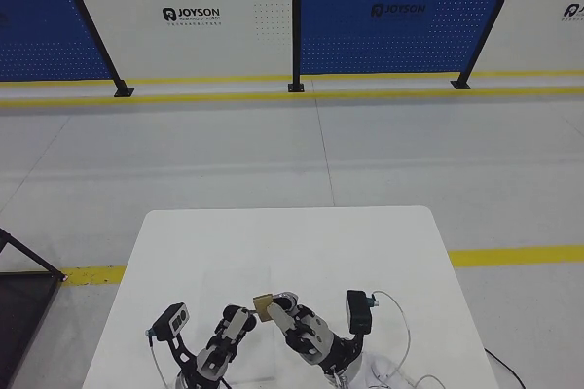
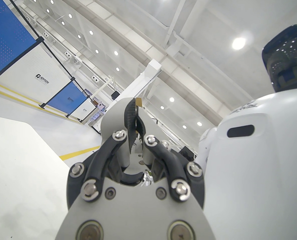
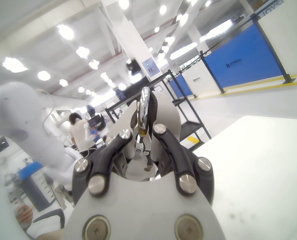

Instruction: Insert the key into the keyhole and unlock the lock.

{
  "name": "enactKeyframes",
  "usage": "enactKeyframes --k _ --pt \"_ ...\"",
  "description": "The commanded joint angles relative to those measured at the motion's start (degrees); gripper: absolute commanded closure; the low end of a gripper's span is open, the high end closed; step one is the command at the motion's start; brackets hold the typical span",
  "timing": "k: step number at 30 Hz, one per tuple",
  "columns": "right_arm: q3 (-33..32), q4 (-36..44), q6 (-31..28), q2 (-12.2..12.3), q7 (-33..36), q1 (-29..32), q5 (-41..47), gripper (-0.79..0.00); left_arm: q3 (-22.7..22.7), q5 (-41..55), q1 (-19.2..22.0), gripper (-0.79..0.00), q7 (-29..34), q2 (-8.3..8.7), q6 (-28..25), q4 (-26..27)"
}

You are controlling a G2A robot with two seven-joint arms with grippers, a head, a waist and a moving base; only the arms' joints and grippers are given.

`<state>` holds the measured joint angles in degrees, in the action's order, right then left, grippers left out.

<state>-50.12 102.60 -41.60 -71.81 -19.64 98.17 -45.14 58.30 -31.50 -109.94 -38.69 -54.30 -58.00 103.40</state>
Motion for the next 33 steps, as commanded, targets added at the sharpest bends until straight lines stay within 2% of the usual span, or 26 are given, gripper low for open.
enactKeyframes --k 1,4,8,11,14,18,23,27,31,32,33 --pt "0.1 0.1 0.0 0.0 0.3 0.0 -0.3 0.000 -0.2 -0.3 0.1 -0.037 -0.4 0.11 0.0 -0.2" --pt "0.2 0.1 -0.1 0.1 0.9 0.0 -0.3 0.000 -0.4 -0.7 0.3 -0.126 -0.7 0.28 0.0 -0.3" --pt "0.2 0.2 0.0 0.1 1.2 0.0 0.0 0.000 -0.6 -1.0 0.4 -0.132 -1.2 0.49 0.0 -0.5" --pt "0.1 0.3 0.0 0.2 1.2 0.0 0.2 0.000 -0.8 -1.1 0.5 -0.240 -1.4 0.64 0.0 -0.5" --pt "-0.2 0.4 -0.1 0.3 1.0 0.1 0.7 0.000 -0.9 -1.1 0.5 -0.292 -1.8 0.79 0.0 -0.7" --pt "-0.6 0.6 -0.2 0.4 1.0 0.2 1.0 0.000 -0.9 -1.2 0.6 -0.271 -2.5 1.06 0.0 -0.8" --pt "-0.7 0.7 -0.2 0.5 1.2 0.4 1.1 0.000 -1.1 -1.6 0.5 -0.194 -3.1 1.38 0.0 -0.9" --pt "-0.6 0.7 -0.3 0.5 1.7 0.4 1.4 0.000 -1.4 -1.6 0.7 -0.172 -3.2 1.60 0.0 -0.8" --pt "-0.4 0.6 -0.1 0.5 2.0 0.2 1.5 0.000 -1.7 -1.7 0.9 -0.185 -3.3 1.77 0.0 -0.9" --pt "-0.4 0.6 -0.1 0.5 2.1 0.2 1.5 0.000 -1.7 -1.7 0.9 -0.175 -3.4 1.81 0.0 -0.9" --pt "-0.3 0.6 0.0 0.5 2.3 0.1 1.5 0.000 -1.7 -1.9 1.0 -0.120 -3.5 1.85 0.0 -0.9"
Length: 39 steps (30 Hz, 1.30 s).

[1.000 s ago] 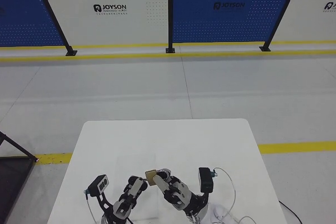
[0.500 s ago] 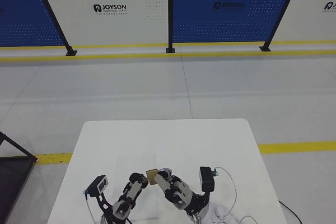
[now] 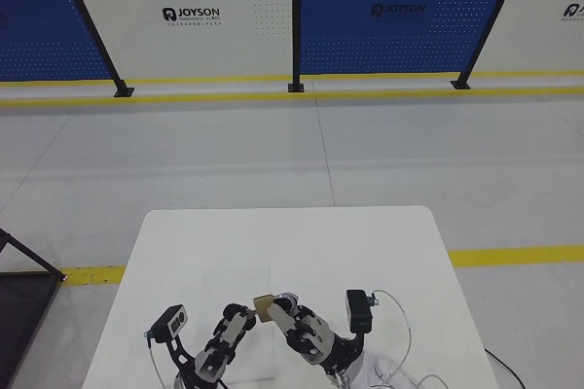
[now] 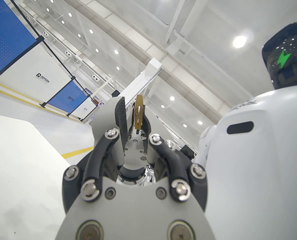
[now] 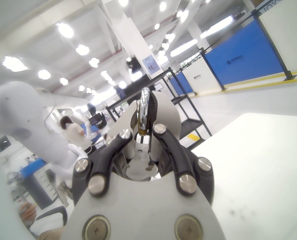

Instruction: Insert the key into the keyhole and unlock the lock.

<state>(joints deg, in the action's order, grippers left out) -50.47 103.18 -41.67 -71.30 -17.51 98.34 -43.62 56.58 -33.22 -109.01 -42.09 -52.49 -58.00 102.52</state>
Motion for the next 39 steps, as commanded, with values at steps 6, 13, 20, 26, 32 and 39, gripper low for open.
enactKeyframes --k 6,13,20,26,32,39 --pt "0.5 -0.1 0.4 0.1 2.0 -0.3 -0.1 0.000 0.0 -1.0 0.2 0.000 -0.1 0.16 0.0 -0.6" --pt "0.6 0.1 1.2 0.1 2.7 -0.4 0.2 0.000 1.1 -3.5 0.5 0.000 -0.6 0.00 0.0 -1.7" --pt "0.4 0.3 1.7 0.3 3.8 -0.4 0.9 0.000 3.9 -14.7 -0.2 0.000 -6.8 -1.08 2.9 -2.0" --pt "0.4 0.6 2.1 0.4 5.2 -0.4 1.5 0.000 4.1 -22.5 -0.5 0.000 -11.2 -2.01 7.0 -2.2" --pt "0.5 0.8 2.5 0.5 6.0 -0.5 1.9 0.000 4.4 -29.5 -0.5 0.000 -15.7 -2.59 11.5 -3.0" --pt "0.4 1.0 2.9 0.7 6.3 -0.4 1.5 0.000 4.5 -35.1 0.0 0.000 -20.2 -2.96 16.1 -4.2"
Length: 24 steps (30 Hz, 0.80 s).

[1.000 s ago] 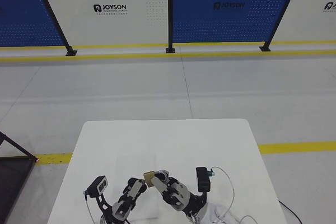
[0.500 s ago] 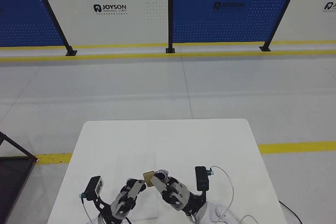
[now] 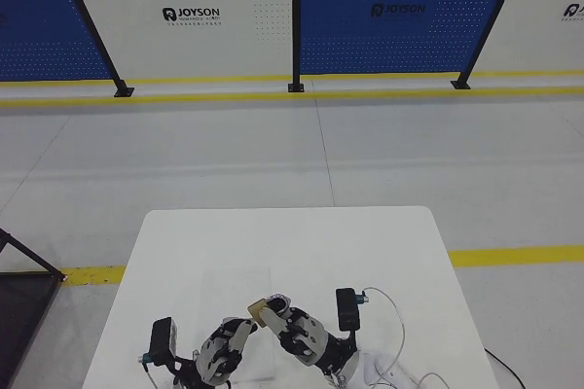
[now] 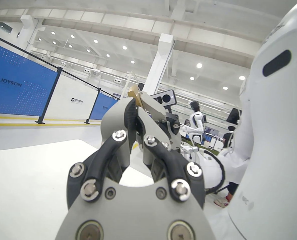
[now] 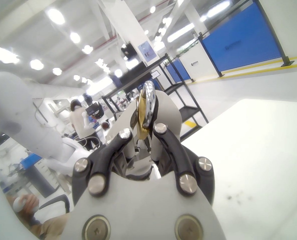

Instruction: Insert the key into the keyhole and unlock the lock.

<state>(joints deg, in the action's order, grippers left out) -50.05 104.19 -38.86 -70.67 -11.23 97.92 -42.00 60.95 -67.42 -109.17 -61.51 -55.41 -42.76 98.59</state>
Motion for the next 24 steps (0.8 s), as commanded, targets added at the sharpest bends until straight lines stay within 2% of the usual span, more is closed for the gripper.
enactKeyframes --k 1,11,24 --pt "0.0 0.1 0.1 0.0 0.2 0.0 -0.1 0.000 0.3 -2.3 0.3 0.000 -1.6 -0.06 1.6 -0.5" --pt "-0.1 0.5 0.7 0.3 1.1 0.1 -0.8 0.000 0.5 -11.4 1.2 0.000 -7.0 -0.55 11.7 -2.1" --pt "0.2 0.8 1.3 0.5 1.5 0.2 -1.5 0.000 2.5 -21.3 1.3 0.000 -9.2 -0.91 29.6 -2.4"
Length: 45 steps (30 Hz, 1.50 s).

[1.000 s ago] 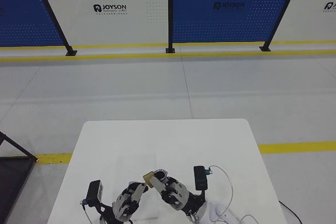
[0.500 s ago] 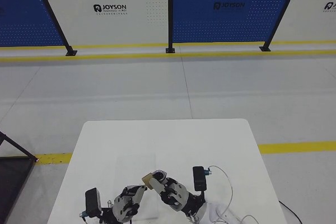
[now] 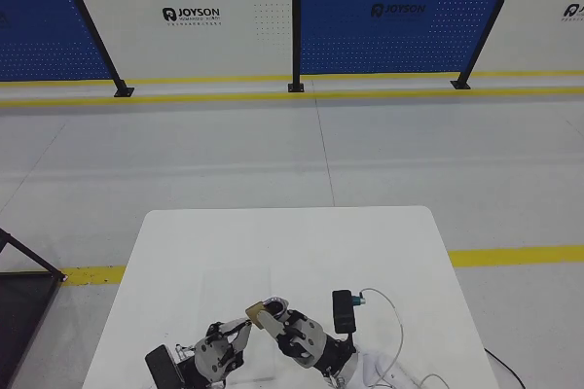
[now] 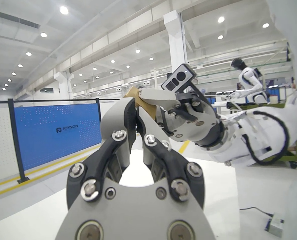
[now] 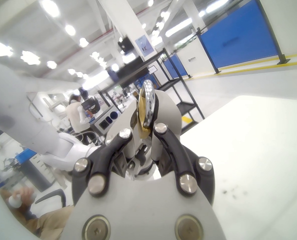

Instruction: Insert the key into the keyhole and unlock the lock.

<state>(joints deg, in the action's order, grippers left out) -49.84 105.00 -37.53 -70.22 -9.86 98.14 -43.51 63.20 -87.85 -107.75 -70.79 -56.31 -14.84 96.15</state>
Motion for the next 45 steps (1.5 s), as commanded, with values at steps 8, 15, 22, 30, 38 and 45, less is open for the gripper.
enactKeyframes --k 8,15,22,30,38,45 --pt "0.1 0.1 0.1 0.1 0.2 0.0 0.2 0.000 2.0 -4.3 -0.6 0.000 -0.4 0.00 8.6 0.3" --pt "0.3 0.1 0.2 0.2 0.5 -0.1 0.3 0.000 3.0 -6.0 -1.1 0.000 0.5 0.14 9.5 0.6" --pt "0.4 0.1 0.3 0.3 0.6 -0.2 0.4 0.000 3.4 -5.8 -1.6 0.000 0.3 0.15 9.1 1.2" --pt "-0.1 0.1 0.7 0.5 -0.2 -0.2 0.4 0.000 3.3 -0.8 -2.3 -0.785 -1.0 0.08 3.9 2.2" --pt "-2.7 1.2 1.8 0.9 -3.3 1.2 -2.1 0.000 6.3 10.6 -6.8 -0.785 -1.0 1.10 -12.3 5.7" --pt "-7.8 1.9 -0.1 2.4 1.5 3.6 -1.3 0.000 12.5 21.7 -13.1 -0.785 6.2 2.89 -24.8 10.4"
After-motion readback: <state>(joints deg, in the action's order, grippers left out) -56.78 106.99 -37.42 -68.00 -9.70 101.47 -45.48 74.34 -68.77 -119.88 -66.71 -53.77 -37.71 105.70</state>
